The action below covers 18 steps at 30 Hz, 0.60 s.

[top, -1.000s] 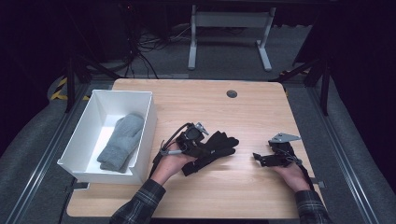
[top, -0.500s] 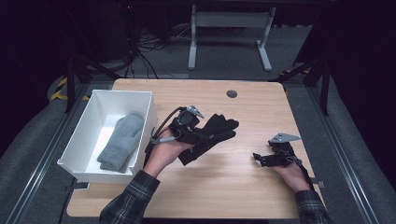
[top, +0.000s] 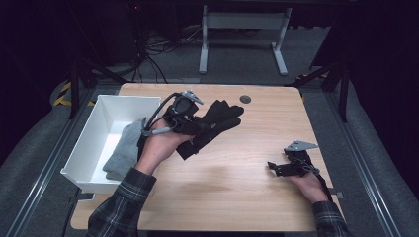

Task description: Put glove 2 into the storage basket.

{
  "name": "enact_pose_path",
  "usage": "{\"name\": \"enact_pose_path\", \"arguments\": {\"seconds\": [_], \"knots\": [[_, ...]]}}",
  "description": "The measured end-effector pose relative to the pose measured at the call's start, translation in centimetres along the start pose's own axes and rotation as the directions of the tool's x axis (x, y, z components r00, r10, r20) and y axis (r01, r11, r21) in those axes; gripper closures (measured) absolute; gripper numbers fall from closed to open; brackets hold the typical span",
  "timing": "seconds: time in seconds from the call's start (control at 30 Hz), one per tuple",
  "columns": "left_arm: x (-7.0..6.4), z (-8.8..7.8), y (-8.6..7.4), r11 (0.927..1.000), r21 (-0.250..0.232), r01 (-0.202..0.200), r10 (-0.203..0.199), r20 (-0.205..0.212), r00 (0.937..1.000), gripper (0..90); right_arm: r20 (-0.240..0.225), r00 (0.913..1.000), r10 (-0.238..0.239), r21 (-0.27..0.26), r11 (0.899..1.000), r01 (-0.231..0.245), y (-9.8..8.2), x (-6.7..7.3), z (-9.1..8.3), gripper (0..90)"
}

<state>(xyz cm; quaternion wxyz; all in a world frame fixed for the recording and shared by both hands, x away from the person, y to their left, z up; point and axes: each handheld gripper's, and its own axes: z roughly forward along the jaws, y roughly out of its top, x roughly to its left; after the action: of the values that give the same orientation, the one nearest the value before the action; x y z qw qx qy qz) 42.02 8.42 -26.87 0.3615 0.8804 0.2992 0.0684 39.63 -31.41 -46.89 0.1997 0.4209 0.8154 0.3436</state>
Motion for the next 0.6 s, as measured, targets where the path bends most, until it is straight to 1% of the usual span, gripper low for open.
{"name": "enact_pose_path", "arguments": {"seconds": [0.1,0.13,0.17,0.2,0.37,0.4,0.43,0.5,0.6], "knots": [[0.6,-1.3,-0.1,0.9999,-0.012,0.011,-0.011,-0.017,0.9998,65.3,0.000,1.0000,0.000,0.000,1.000,0.000,0.0,0.0,0.0,9.8],[1.1,-2.1,-0.2,0.9996,-0.021,0.021,-0.021,-0.031,0.9993,65.3,0.000,1.0000,0.000,0.000,1.000,0.000,0.0,0.0,0.0,9.9],[1.1,-2.1,-0.2,0.9996,-0.021,0.021,-0.021,-0.031,0.9993,65.4,0.000,1.0000,0.000,0.000,1.000,0.000,0.0,0.0,0.0,9.9],[1.4,-2.6,-0.3,0.9994,-0.023,0.026,-0.027,-0.040,0.9988,65.4,0.000,1.0000,0.000,0.000,1.000,0.000,0.0,0.0,0.0,9.8],[2.9,-4.6,-1.3,0.9977,-0.034,0.059,-0.062,-0.086,0.9943,65.3,-0.001,1.0000,0.000,0.000,1.000,0.000,0.0,0.0,0.0,9.9],[3.2,-4.9,-1.5,0.9971,-0.036,0.068,-0.071,-0.096,0.9928,65.3,-0.001,1.0000,0.000,-0.001,1.000,0.000,0.0,0.0,0.0,9.8],[3.6,-5.4,-1.9,0.9960,-0.041,0.079,-0.083,-0.114,0.9900,65.3,-0.001,1.0000,0.000,-0.001,1.000,0.000,0.0,0.0,0.0,9.8],[4.3,-6.1,-2.5,0.9937,-0.050,0.100,-0.106,-0.130,0.9858,65.3,-0.001,1.0000,0.000,-0.001,1.000,0.000,0.0,0.0,0.0,9.8],[5.5,-7.4,-3.7,0.9884,-0.069,0.136,-0.145,-0.158,0.9767,65.3,-0.001,1.0000,0.001,-0.001,1.000,-0.001,0.0,0.0,0.0,9.8]]}}
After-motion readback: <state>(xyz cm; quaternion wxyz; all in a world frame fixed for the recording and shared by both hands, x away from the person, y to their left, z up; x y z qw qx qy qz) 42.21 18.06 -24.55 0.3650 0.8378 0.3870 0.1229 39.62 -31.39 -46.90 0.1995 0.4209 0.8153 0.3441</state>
